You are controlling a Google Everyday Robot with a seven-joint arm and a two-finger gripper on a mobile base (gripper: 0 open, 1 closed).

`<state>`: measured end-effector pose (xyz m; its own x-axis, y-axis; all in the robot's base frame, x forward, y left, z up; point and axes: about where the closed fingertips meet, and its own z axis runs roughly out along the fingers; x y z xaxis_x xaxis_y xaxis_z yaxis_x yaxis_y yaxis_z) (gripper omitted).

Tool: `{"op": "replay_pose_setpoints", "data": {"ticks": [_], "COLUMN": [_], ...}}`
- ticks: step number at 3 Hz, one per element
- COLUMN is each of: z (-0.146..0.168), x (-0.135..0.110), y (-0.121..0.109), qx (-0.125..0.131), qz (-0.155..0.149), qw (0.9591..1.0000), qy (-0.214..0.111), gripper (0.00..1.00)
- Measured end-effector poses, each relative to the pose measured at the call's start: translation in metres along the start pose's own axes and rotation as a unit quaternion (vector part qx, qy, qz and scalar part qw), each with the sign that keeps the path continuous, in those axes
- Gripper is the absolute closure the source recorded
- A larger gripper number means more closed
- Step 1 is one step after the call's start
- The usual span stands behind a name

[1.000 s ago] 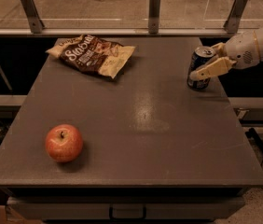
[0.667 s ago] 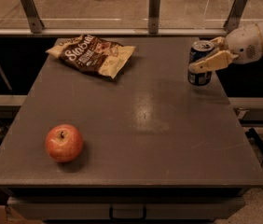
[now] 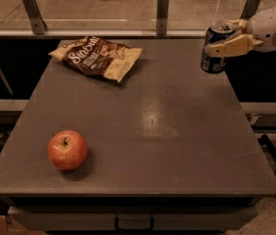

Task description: Move pepsi can near apple

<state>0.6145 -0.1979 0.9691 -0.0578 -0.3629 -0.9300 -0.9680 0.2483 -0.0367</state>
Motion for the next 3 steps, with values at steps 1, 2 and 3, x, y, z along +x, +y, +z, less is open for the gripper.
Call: {"op": "replay_pose_setpoints", "data": {"ticks": [1,2,3], "z": [0.013,0.061,0.117], "x": [0.001,-0.015,-0.032], "y": [0.001,0.017,0.046], "qx": [-0.004,-0.034,-0.064], "qz": [0.003,-0.004,-0.007], "qw": [0.9999,0.9986,0.9954], "qy": [-0.011,-0.041,-0.072], "gripper": [1.0,1.0,1.0]}}
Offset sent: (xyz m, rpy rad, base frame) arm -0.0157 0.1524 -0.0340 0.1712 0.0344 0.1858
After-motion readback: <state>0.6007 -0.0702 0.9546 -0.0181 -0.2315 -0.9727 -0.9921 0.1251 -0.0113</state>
